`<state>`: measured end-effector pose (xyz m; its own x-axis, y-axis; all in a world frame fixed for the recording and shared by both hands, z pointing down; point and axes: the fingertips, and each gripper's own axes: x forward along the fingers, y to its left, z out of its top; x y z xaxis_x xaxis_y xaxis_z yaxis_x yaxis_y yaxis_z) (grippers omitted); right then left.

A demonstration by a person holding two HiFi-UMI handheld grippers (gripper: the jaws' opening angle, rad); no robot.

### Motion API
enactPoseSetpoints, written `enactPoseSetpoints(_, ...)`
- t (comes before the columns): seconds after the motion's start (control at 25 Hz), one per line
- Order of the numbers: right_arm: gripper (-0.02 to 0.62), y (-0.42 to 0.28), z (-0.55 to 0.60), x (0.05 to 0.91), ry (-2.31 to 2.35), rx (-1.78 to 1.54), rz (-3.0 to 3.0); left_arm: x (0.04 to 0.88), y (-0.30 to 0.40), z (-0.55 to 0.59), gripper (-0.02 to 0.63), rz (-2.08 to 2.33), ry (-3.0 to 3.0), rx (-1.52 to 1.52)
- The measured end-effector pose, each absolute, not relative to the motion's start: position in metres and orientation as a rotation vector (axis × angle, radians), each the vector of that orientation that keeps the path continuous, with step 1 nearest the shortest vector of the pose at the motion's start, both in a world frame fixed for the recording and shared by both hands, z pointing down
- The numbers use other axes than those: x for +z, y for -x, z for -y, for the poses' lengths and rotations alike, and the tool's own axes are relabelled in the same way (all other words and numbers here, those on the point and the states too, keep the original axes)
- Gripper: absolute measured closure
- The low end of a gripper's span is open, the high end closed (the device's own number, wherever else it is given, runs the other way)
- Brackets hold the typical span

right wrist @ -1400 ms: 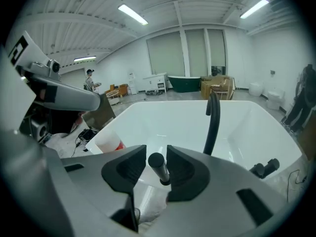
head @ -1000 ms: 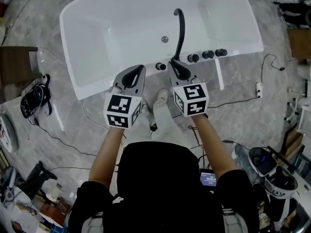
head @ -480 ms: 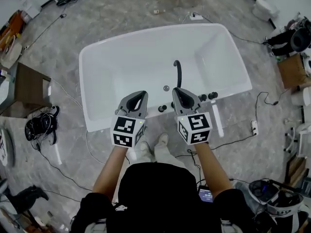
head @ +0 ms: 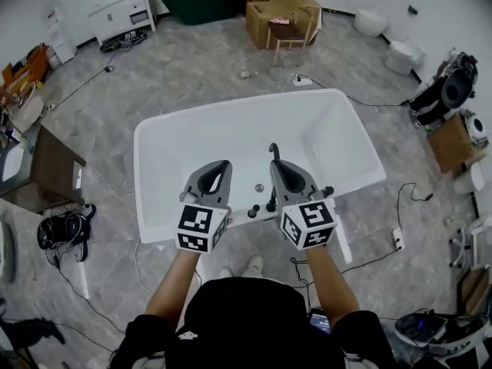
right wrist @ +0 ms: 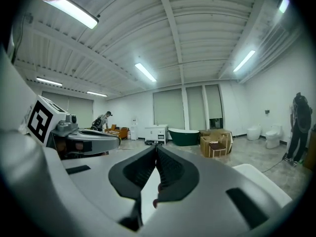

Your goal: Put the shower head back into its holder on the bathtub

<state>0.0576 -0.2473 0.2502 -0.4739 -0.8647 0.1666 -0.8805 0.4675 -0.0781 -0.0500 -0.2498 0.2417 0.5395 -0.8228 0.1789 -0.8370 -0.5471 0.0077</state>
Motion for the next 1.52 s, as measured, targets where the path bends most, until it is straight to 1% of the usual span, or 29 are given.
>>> enactPoseSetpoints(0.32, 0.572, -0.048, 0.250, 0.215, -1.583, 0.157, 2.657, 0.204, 0.063, 0.250, 0.592, 1.485, -2.709, 0.159)
enactPoseSetpoints(0.56, 0.572, -0.047, 0.251, 0.201, -1.610, 0.121, 2.668, 0.192, 0.075, 0.248, 0.592, 1.497, -2.714, 0.163)
enactPoseSetpoints(1.08, 0.572, -0.041, 0.252, 0.208, -1.624, 0.119, 2.652, 0.194, 0.090, 0.249, 0.592, 1.523, -2.701, 0.161)
enactPoseSetpoints(1.52, 0.572, -0.051, 0.254, 0.211, -1.625, 0.129, 2.640, 0.192, 0.082, 0.251, 0.592, 1.527, -2.692, 0.157)
